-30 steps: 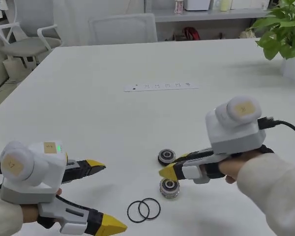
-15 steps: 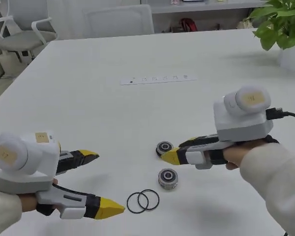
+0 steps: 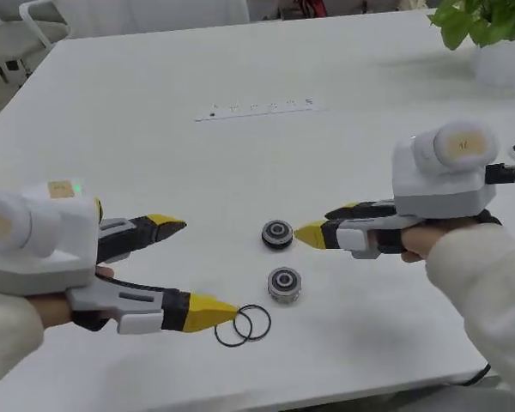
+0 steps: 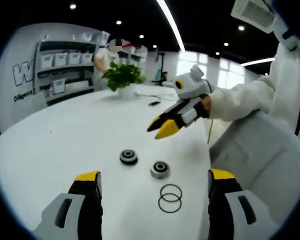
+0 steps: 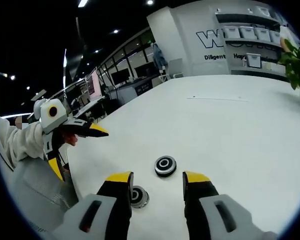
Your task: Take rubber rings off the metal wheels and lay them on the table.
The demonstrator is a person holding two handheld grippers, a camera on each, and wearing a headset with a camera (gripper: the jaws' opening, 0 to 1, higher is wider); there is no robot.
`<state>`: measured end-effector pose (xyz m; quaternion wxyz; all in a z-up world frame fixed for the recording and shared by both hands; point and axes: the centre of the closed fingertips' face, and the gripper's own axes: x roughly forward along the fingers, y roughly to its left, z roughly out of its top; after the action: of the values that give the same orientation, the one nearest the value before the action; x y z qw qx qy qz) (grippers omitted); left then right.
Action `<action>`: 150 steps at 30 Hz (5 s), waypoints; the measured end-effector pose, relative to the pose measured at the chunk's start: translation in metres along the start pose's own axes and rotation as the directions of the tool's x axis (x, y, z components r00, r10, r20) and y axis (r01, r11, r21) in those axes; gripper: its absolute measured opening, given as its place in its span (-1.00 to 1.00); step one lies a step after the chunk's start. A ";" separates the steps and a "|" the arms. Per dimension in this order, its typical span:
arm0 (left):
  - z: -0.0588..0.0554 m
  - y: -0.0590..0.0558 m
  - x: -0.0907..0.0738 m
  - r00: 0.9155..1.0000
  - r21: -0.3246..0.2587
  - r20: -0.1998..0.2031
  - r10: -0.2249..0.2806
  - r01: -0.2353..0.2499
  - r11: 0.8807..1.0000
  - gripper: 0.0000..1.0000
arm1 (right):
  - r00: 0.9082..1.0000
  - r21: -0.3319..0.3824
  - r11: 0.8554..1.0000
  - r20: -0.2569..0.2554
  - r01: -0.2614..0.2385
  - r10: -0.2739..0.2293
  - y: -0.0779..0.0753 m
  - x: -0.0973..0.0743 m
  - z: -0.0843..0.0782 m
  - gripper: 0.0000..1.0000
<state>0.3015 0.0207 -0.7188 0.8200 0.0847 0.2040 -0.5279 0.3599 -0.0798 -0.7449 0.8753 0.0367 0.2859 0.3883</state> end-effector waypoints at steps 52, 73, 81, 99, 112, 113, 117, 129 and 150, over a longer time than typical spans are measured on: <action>-0.003 0.057 0.116 0.991 0.126 -0.076 -0.113 0.121 0.985 -0.45 | 0.999 -0.031 0.999 -0.036 -0.019 0.018 -0.017 0.017 -0.013 -0.54; -0.013 0.060 0.122 0.990 0.133 -0.104 -0.097 0.110 0.985 -0.71 | 0.997 -0.040 0.999 -0.064 -0.032 0.030 -0.014 0.020 -0.018 -0.57; -0.015 0.056 0.117 0.991 0.121 -0.100 -0.094 0.106 0.987 -0.72 | 0.996 -0.056 0.997 -0.079 -0.048 0.044 -0.010 0.025 -0.022 -0.58; -0.023 0.039 0.107 0.993 0.102 -0.092 -0.080 0.089 0.991 -0.72 | 0.986 -0.181 0.978 -0.153 -0.099 0.072 0.002 0.048 -0.039 -0.52; -0.025 0.034 0.105 0.992 0.101 -0.092 -0.085 0.094 0.990 -0.72 | 0.983 -0.244 0.961 -0.157 -0.128 0.091 0.008 0.048 -0.038 -0.50; -0.025 0.034 0.105 0.992 0.101 -0.092 -0.086 0.095 0.990 -0.72 | 0.984 -0.243 0.962 -0.153 -0.126 0.090 0.007 0.048 -0.037 -0.52; -0.025 0.034 0.105 0.992 0.099 -0.092 -0.086 0.095 0.991 -0.72 | 0.982 -0.256 0.957 -0.163 -0.135 0.095 0.009 0.050 -0.041 -0.56; -0.027 0.034 0.105 0.993 0.090 -0.081 -0.086 0.093 0.992 -0.72 | 0.979 -0.297 0.944 -0.183 -0.141 0.089 0.008 0.053 -0.046 -0.67; -0.027 0.029 0.104 0.993 0.089 -0.079 -0.087 0.094 0.992 -0.72 | 0.986 -0.322 0.943 -0.165 -0.089 0.037 -0.004 0.051 -0.042 -1.00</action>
<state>0.3582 -0.0437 -0.7890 0.7824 0.1328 0.2135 -0.5698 0.3672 -0.0537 -0.8049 0.8310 -0.1309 0.2840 0.4600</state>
